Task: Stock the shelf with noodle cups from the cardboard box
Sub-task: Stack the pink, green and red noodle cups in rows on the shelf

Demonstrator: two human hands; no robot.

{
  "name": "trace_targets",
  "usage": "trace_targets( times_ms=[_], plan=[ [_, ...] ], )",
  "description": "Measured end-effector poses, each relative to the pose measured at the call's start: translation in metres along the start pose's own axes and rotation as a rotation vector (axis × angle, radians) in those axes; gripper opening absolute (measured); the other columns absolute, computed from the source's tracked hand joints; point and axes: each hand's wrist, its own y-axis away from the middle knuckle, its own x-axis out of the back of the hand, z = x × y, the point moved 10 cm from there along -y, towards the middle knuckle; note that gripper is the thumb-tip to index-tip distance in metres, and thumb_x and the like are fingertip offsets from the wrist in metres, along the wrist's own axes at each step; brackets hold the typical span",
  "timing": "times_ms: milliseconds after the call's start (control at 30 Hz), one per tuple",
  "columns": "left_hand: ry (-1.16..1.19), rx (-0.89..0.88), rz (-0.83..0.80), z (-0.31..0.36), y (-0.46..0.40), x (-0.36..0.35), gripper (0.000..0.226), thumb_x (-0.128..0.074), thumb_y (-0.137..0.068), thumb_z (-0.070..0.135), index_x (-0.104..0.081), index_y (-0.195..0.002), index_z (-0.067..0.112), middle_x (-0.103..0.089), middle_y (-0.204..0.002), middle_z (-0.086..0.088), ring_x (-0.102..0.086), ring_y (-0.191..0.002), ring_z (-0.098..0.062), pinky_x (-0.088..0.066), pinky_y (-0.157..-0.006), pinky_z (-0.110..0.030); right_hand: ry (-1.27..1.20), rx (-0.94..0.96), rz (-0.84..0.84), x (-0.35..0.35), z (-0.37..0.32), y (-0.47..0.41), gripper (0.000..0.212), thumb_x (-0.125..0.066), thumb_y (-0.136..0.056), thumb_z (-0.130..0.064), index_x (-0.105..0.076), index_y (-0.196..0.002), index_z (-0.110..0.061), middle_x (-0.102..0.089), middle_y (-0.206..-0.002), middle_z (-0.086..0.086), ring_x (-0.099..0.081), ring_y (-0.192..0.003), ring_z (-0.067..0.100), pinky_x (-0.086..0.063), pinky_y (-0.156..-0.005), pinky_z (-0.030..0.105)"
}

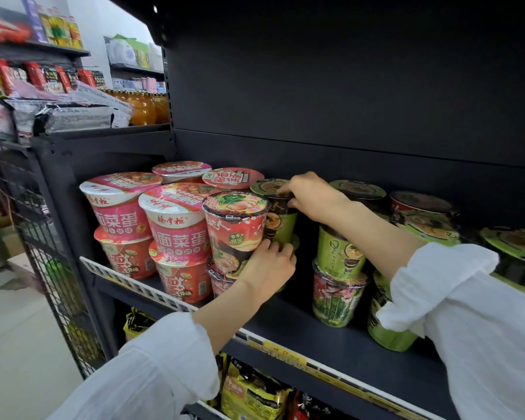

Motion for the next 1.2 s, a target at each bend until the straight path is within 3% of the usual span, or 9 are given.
trace_targets(
  times_ms=[200, 400, 500, 633, 800, 933, 1033, 1100, 1200],
  plan=[
    [0.051, -0.010, 0.067, 0.004, -0.001, 0.017, 0.020, -0.084, -0.036, 0.021, -0.068, -0.048, 0.021, -0.060, -0.055, 0.003, -0.057, -0.045, -0.017, -0.048, -0.059, -0.025, 0.021, -0.032, -0.005, 0.005, 0.005, -0.001, 0.042, -0.056, -0.090, -0.003, -0.057, -0.130, -0.014, -0.062, -0.118, 0.016, -0.062, -0.102, 0.035, -0.051, -0.088, 0.036],
    [0.015, -0.020, -0.085, 0.005, -0.003, 0.000, 0.031, -0.040, -0.090, -0.002, -0.058, -0.115, 0.000, -0.053, -0.120, -0.017, -0.055, -0.106, -0.035, -0.031, -0.101, -0.043, 0.000, 0.004, -0.025, -0.002, 0.003, 0.003, 0.045, -0.057, -0.092, -0.013, -0.051, -0.135, -0.023, -0.056, -0.130, 0.014, -0.057, -0.114, 0.033, -0.049, -0.096, 0.042],
    [0.086, -0.009, -0.072, 0.003, 0.000, 0.006, 0.030, -0.044, -0.089, 0.000, -0.057, -0.116, 0.001, -0.054, -0.119, -0.016, -0.055, -0.105, -0.034, -0.035, -0.098, -0.040, -0.040, 0.006, -0.069, -0.004, 0.003, 0.007, 0.049, -0.055, -0.093, -0.017, -0.044, -0.140, -0.022, -0.049, -0.139, 0.013, -0.049, -0.125, 0.031, -0.042, -0.104, 0.040],
    [0.303, 0.089, 0.071, -0.011, 0.001, 0.032, 0.021, -0.075, -0.065, 0.013, -0.070, -0.085, 0.012, -0.065, -0.083, -0.006, -0.067, -0.070, -0.022, -0.050, -0.065, -0.029, -0.049, 0.004, -0.031, 0.008, 0.009, 0.025, 0.050, -0.054, -0.094, -0.022, -0.041, -0.142, -0.018, -0.045, -0.143, 0.011, -0.040, -0.133, 0.028, -0.035, -0.108, 0.035],
    [0.804, 0.016, 0.188, -0.007, -0.003, 0.051, 0.021, -0.049, -0.093, 0.020, -0.062, -0.107, 0.013, -0.057, -0.108, -0.001, -0.059, -0.096, -0.021, -0.049, -0.076, -0.034, -0.042, -0.098, -0.042, 0.014, 0.037, 0.050, 0.049, -0.055, -0.093, -0.030, -0.044, -0.138, -0.013, -0.055, -0.131, 0.011, -0.049, -0.123, 0.027, -0.043, -0.098, 0.034],
    [0.772, -0.178, 0.153, 0.021, 0.002, 0.054, 0.027, -0.055, -0.092, 0.032, -0.064, -0.113, 0.019, -0.061, -0.112, 0.005, -0.057, -0.105, -0.014, -0.042, -0.091, -0.030, -0.005, -0.128, 0.004, 0.028, 0.044, 0.065, 0.054, -0.057, -0.090, -0.041, -0.047, -0.132, -0.007, -0.050, -0.133, 0.014, -0.048, -0.122, 0.030, -0.042, -0.095, 0.035],
    [0.624, -0.179, 0.110, 0.035, 0.003, 0.044, 0.035, -0.055, -0.092, 0.036, -0.058, -0.123, 0.019, -0.056, -0.120, 0.002, -0.052, -0.112, -0.015, -0.037, -0.096, -0.031, 0.058, -0.144, -0.080, 0.025, 0.049, 0.074, 0.040, -0.057, -0.087, -0.043, -0.057, -0.105, -0.008, -0.059, -0.108, 0.012, -0.057, -0.099, 0.029, -0.047, -0.079, 0.034],
    [0.552, -0.165, 0.176, 0.040, 0.005, 0.051, 0.030, -0.070, -0.081, 0.029, -0.066, -0.108, 0.016, -0.062, -0.105, -0.001, -0.061, -0.098, -0.018, -0.045, -0.084, -0.033, 0.100, -0.128, -0.115, 0.020, 0.050, 0.078, 0.032, -0.057, -0.086, -0.039, -0.056, -0.092, -0.007, -0.059, -0.094, 0.010, -0.059, -0.091, 0.030, -0.049, -0.073, 0.033],
    [0.434, -0.175, 0.245, 0.049, 0.006, 0.060, 0.034, -0.092, -0.046, 0.021, -0.068, -0.070, 0.019, -0.062, -0.069, 0.003, -0.063, -0.060, -0.015, -0.048, -0.056, -0.023, 0.109, -0.100, -0.085, 0.016, 0.050, 0.083, 0.038, -0.057, -0.088, -0.034, -0.055, -0.115, -0.008, -0.062, -0.110, 0.014, -0.059, -0.101, 0.034, -0.052, -0.084, 0.041]
  ],
)
